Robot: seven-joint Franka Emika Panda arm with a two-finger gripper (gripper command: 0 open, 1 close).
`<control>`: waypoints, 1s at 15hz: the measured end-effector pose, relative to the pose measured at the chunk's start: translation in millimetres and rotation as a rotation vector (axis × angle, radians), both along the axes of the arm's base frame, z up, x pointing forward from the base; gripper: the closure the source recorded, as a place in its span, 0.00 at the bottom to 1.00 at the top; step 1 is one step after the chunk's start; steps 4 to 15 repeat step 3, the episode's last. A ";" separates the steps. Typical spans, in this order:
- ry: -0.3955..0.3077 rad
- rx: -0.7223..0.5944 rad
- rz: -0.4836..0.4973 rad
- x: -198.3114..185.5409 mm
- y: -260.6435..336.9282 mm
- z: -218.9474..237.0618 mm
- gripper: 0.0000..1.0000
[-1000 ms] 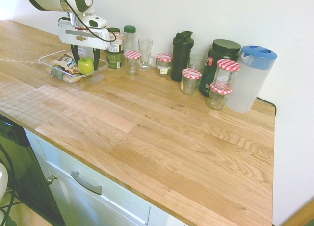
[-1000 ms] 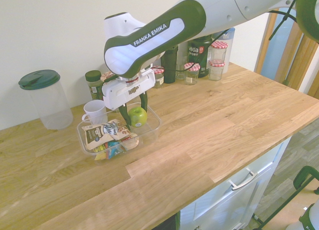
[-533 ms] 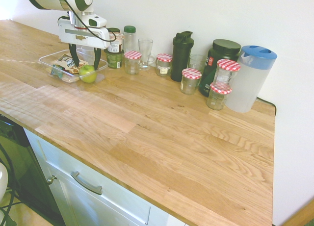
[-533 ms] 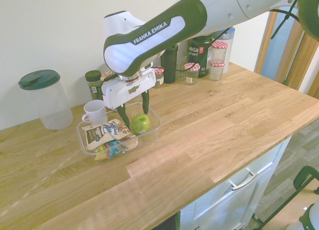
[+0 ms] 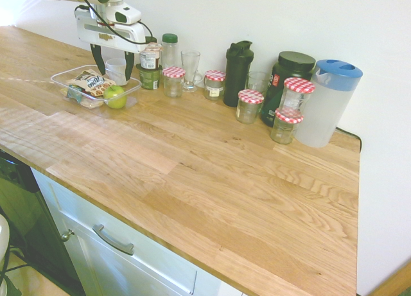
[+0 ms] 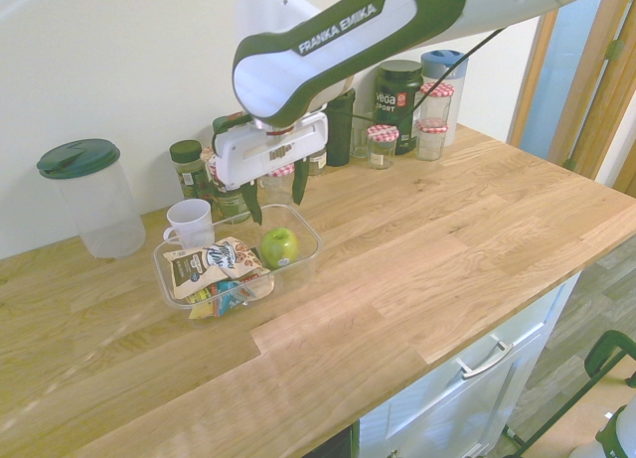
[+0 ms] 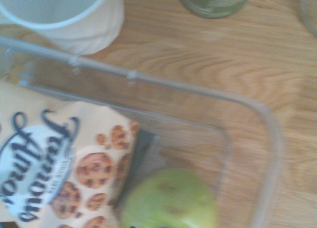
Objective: Put the apple into the container
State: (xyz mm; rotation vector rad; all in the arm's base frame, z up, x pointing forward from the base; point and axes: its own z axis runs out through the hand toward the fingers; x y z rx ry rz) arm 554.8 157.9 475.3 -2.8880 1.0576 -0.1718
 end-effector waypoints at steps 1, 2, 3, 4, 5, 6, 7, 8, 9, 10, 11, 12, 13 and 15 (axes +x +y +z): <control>-0.018 0.015 -0.045 -5.0 -44.8 33.4 0.00; -0.024 0.025 -0.089 -15.7 -89.5 59.9 0.00; -0.017 0.028 -0.138 -29.4 -128.3 74.8 0.00; -0.017 0.028 -0.138 -29.4 -128.3 74.8 0.00; -0.017 0.028 -0.138 -29.4 -128.3 74.8 0.00; -0.017 0.028 -0.138 -29.4 -128.3 74.8 0.00; -0.017 0.028 -0.138 -29.4 -128.3 74.8 0.00; -0.017 0.028 -0.138 -29.4 -128.3 74.8 0.00; -0.017 0.028 -0.138 -29.4 -128.3 74.8 0.00; -0.017 0.028 -0.138 -29.4 -128.3 74.8 0.00; -0.017 0.028 -0.138 -29.4 -128.3 74.8 0.00; -0.017 0.028 -0.138 -29.4 -128.3 74.8 0.00; -0.017 0.028 -0.138 -29.4 -128.3 74.8 0.00; -0.017 0.028 -0.138 -29.4 -128.3 74.8 0.00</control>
